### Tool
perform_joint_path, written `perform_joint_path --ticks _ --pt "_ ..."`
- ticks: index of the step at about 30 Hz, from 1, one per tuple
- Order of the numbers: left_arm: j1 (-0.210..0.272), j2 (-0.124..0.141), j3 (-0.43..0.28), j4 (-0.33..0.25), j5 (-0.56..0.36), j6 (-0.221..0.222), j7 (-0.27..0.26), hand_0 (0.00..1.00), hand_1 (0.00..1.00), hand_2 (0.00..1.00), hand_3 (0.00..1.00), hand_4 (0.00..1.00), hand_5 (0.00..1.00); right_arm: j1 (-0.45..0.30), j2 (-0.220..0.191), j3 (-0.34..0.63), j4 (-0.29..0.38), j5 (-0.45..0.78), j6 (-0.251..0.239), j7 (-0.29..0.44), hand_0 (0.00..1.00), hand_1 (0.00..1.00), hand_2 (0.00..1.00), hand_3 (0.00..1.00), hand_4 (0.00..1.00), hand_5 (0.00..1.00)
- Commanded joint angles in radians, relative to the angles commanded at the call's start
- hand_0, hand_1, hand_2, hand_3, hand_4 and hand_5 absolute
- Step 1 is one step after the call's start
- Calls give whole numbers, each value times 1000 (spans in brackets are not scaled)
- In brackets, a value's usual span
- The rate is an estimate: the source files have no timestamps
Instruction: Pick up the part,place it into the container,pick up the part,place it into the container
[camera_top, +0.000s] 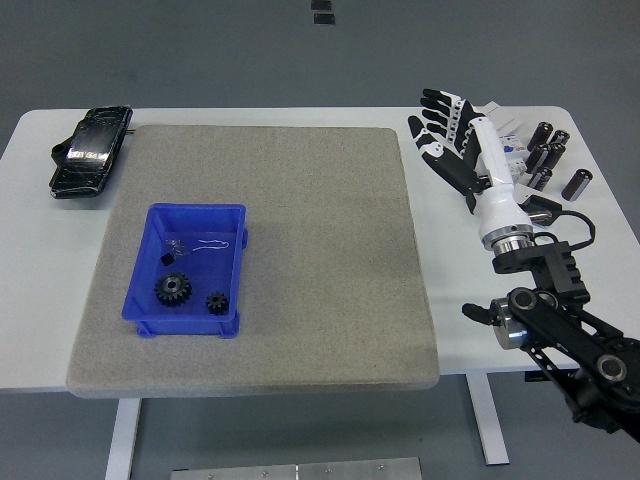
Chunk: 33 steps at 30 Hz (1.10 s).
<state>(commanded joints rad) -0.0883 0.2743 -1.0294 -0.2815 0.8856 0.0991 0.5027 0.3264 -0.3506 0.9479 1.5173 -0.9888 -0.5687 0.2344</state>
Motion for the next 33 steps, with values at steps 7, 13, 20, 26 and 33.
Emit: perform_joint_path --ticks 7,13,20,26,33 --pt "-1 11 -3 0 9 -3 2 718 672 647 597 679 337 -70 -7 103 -7 38 25 22 755 757 756 732 719 383" --pt "0 22 -9 -1 24 -6 7 718 672 647 597 677 334 -91 -1 144 -10 40 41 26 752 753 754 728 715 395" --pt "-2 32 -11 -2 32 -8 9 719 672 646 598 677 326 -112 -1 164 -17 60 54 35 747 738 751 728 725 407" --pt "1 35 -8 -2 27 -7 8 719 672 647 598 677 326 -116 3 170 -24 77 64 43 746 737 750 728 725 414" --pt "6 24 2 -2 6 -2 5 719 672 647 598 677 326 -113 8 179 -36 112 85 57 741 732 751 728 727 417"
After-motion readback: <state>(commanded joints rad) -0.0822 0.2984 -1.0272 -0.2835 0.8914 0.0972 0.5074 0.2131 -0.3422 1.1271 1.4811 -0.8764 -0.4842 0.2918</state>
